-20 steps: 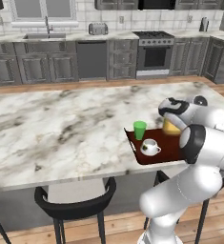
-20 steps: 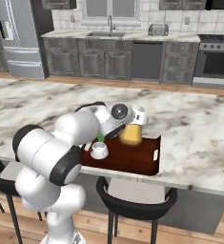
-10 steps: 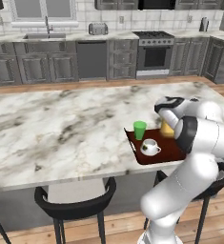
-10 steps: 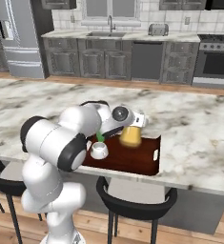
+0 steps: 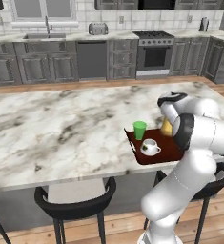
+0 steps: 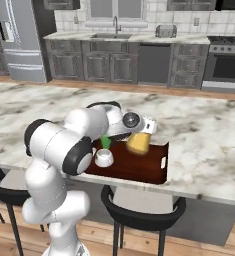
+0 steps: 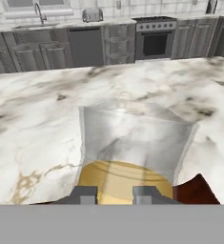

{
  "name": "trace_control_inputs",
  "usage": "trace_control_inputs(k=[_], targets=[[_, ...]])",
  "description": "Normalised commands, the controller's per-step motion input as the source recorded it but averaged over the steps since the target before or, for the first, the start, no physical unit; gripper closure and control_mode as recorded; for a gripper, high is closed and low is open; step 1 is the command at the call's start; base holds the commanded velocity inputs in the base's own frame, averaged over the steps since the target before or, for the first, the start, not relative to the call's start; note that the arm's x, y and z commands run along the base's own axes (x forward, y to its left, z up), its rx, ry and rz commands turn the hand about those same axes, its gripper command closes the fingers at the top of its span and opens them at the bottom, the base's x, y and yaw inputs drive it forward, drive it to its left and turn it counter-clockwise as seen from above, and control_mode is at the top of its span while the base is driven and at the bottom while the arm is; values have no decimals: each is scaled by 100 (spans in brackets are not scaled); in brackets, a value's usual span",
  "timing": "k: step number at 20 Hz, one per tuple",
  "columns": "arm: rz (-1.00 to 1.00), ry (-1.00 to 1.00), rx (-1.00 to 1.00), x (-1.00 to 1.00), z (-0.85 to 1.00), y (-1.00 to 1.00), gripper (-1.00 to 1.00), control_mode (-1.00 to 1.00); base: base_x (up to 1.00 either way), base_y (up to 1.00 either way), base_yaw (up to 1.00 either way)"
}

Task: There is a tray on the dining counter. Grab the cup, mug, and pitcher and place them on the tray. The pitcher may be placed next to the tray if it cannot fit the tray.

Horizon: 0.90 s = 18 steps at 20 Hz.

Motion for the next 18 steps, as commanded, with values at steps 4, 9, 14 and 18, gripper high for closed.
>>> trace_control_inputs(k=[4, 9, 14, 18], targets=[[0, 0, 0, -39, -14, 0, 100, -100, 0, 0, 0], [0, 0, 0, -53, -22, 0, 100, -100, 0, 0, 0], [0, 0, 0, -37, -19, 0, 100, -100, 0, 0, 0], [0, 0, 0, -44, -14, 0, 100, -100, 0, 0, 0]])
